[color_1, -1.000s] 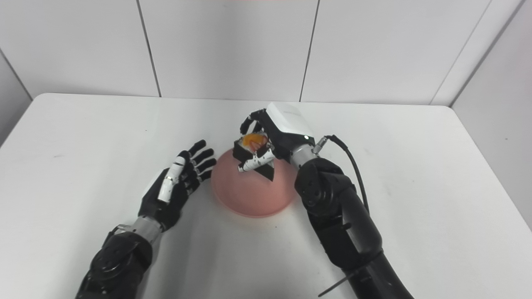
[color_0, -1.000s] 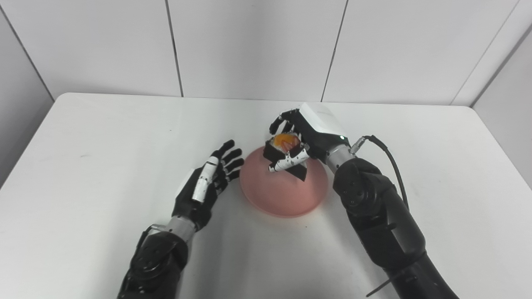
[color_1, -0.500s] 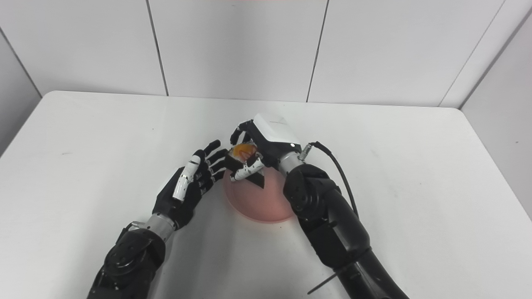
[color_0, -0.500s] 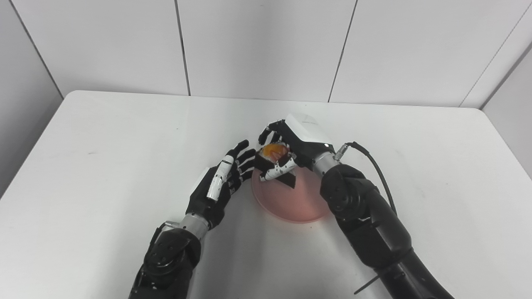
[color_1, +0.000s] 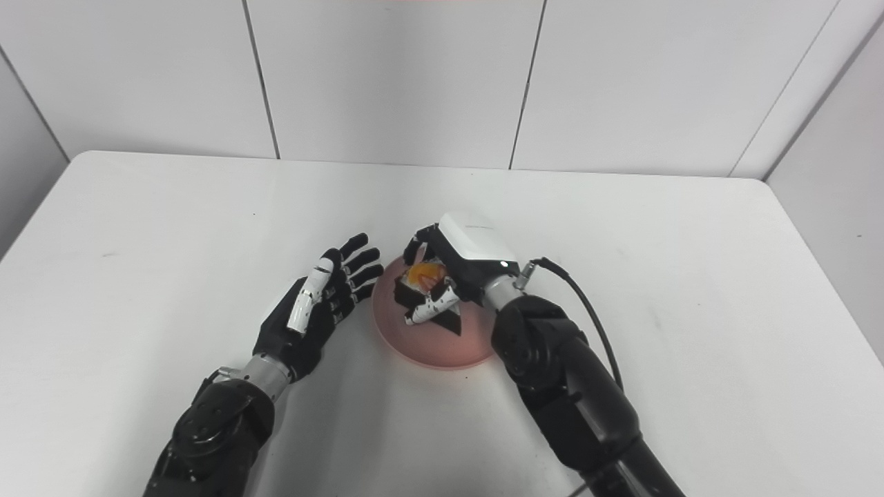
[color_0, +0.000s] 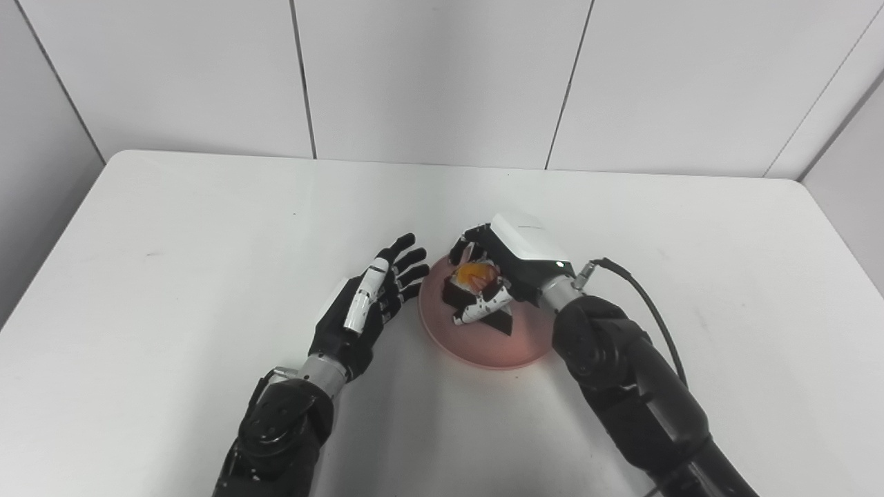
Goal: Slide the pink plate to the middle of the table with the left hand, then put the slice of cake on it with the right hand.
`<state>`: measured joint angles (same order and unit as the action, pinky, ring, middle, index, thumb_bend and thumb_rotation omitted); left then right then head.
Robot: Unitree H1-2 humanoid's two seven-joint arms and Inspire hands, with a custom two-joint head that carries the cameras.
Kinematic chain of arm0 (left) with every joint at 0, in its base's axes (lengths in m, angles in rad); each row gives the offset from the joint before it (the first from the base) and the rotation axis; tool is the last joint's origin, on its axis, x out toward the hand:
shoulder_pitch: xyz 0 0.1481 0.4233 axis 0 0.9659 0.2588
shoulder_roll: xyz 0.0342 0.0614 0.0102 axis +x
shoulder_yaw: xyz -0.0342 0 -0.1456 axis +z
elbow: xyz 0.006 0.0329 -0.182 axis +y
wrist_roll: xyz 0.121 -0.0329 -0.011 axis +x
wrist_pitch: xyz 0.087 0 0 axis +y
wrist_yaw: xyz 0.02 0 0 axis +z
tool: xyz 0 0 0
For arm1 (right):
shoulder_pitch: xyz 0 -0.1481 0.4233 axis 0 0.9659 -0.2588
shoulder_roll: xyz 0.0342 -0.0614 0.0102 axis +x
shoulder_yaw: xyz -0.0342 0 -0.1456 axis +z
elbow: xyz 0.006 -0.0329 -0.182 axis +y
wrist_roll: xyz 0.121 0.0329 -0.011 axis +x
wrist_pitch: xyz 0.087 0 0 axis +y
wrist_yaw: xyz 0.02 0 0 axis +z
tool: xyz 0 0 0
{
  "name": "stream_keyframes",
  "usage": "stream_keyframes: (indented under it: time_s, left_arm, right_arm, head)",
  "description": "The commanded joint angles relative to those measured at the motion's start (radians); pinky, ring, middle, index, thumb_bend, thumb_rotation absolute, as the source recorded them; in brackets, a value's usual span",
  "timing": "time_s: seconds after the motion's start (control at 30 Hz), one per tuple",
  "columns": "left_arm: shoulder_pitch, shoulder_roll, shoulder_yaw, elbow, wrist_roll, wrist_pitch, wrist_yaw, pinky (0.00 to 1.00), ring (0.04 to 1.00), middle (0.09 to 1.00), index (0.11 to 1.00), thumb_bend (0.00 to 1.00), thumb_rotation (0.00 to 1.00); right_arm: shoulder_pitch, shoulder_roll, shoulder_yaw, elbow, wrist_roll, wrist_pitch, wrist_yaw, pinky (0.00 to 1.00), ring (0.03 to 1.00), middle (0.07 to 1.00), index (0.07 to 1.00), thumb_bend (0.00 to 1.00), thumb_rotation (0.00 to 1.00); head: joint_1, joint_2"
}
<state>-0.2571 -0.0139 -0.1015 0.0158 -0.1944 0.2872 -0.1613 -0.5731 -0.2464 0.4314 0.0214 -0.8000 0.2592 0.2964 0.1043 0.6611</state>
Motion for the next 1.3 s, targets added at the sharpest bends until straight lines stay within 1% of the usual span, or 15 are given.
stream_keyframes:
  time_s: [0.0,0.03,0.1,0.17,0.23,0.43,0.57,0.8,0.87,0.93,1.0,1.07,1.2,1.23,1.27]
  left_arm:
    - [0.031,0.004,-0.004,0.022,0.017,0.08,0.013,0.88,0.896,0.91,0.898,0.39,1.0]
    - [0.032,0.003,-0.004,0.021,0.018,0.08,0.013,0.88,0.895,0.909,0.897,0.39,1.0]
    - [0.032,0.004,-0.005,0.019,0.02,0.081,0.014,0.88,0.892,0.908,0.894,0.4,0.99]
    - [0.032,0.004,-0.004,0.015,0.021,0.088,0.016,0.88,0.891,0.907,0.893,0.4,0.99]
    - [0.032,0.004,-0.003,0.01,0.02,0.095,0.018,0.88,0.885,0.904,0.89,0.4,0.98]
    - [0.032,0.002,-0.003,0.004,0.02,0.097,0.02,0.87,0.884,0.901,0.889,0.39,0.99]
    - [0.031,0.002,-0.005,0.003,0.021,0.102,0.022,0.87,0.884,0.902,0.889,0.39,0.99]
    - [0.031,0.009,-0.009,0.004,0.022,0.097,0.018,0.88,0.886,0.903,0.891,0.41,0.99]
    - [0.031,0.009,-0.008,0.004,0.019,0.096,0.016,0.88,0.888,0.906,0.896,0.4,1.0]
    - [0.031,0.01,-0.008,0.006,0.017,0.095,0.014,0.88,0.889,0.907,0.898,0.4,1.0]
    - [0.032,0.01,-0.009,0.006,0.019,0.094,0.014,0.88,0.886,0.906,0.894,0.4,0.99]
    - [0.033,0.01,-0.01,0.004,0.02,0.093,0.015,0.88,0.885,0.904,0.892,0.41,0.99]
    - [0.034,0.007,-0.008,0.0,0.018,0.097,0.018,0.87,0.885,0.905,0.895,0.4,0.98]
    - [0.034,0.008,-0.009,0.0,0.018,0.097,0.017,0.87,0.886,0.906,0.895,0.4,0.98]
    - [0.033,0.008,-0.009,0.001,0.018,0.098,0.017,0.87,0.888,0.907,0.895,0.39,0.99]
  right_arm:
    - [-0.022,-0.018,-0.021,-0.064,-0.003,-0.025,-0.01,0.29,0.373,0.421,0.542,0.52,0.0]
    - [-0.015,-0.025,-0.024,-0.08,-0.005,-0.021,-0.005,0.28,0.364,0.42,0.542,0.52,0.0]
    - [-0.003,-0.032,-0.027,-0.097,-0.011,-0.013,0.003,0.26,0.347,0.469,0.497,0.52,0.0]
    - [0.009,-0.034,-0.028,-0.1,-0.018,-0.004,0.006,0.25,0.336,0.475,0.491,0.53,0.0]
    - [0.022,-0.03,-0.028,-0.096,-0.022,0.008,0.009,0.28,0.371,0.433,0.533,0.52,0.0]
    - [0.053,-0.02,-0.018,-0.044,-0.034,-0.014,-0.01,0.31,0.407,0.429,0.545,0.52,0.0]
    - [0.07,-0.018,-0.006,0.004,-0.033,-0.047,-0.044,0.3,0.392,0.424,0.543,0.52,0.0]
    - [0.084,-0.014,0.005,0.037,-0.035,-0.048,-0.058,0.27,0.361,0.416,0.541,0.52,0.0]
    - [0.086,-0.014,0.007,0.04,-0.035,-0.048,-0.064,0.26,0.356,0.467,0.5,0.52,0.0]
    - [0.087,-0.015,0.01,0.04,-0.034,-0.05,-0.067,0.25,0.351,0.478,0.491,0.53,0.0]
    - [0.088,-0.015,0.01,0.036,-0.031,-0.053,-0.069,0.22,0.308,0.476,0.489,0.53,0.0]
    - [0.089,-0.017,0.011,0.032,-0.028,-0.056,-0.072,0.21,0.293,0.475,0.489,0.53,0.0]
    - [0.088,-0.02,0.014,0.015,-0.032,-0.053,-0.076,0.28,0.384,0.484,0.492,0.52,0.01]
    - [0.085,-0.025,0.021,0.003,-0.051,-0.051,-0.077,0.31,0.428,0.527,0.548,0.56,0.1]
    - [0.084,-0.029,0.026,-0.005,-0.065,-0.049,-0.078,0.38,0.533,0.641,0.7,0.68,0.37]
  head:
    - [0.0,0.0]
    - [0.0,0.0]
    - [-0.004,0.004]
    - [-0.005,0.004]
    - [-0.005,0.006]
    - [-0.005,0.011]
    - [-0.005,0.012]
    - [-0.01,0.016]
    - [-0.01,0.016]
    - [-0.01,0.016]
    - [-0.01,0.016]
    - [-0.01,0.016]
    - [-0.011,0.015]
    - [-0.011,0.015]
    - [-0.011,0.015]
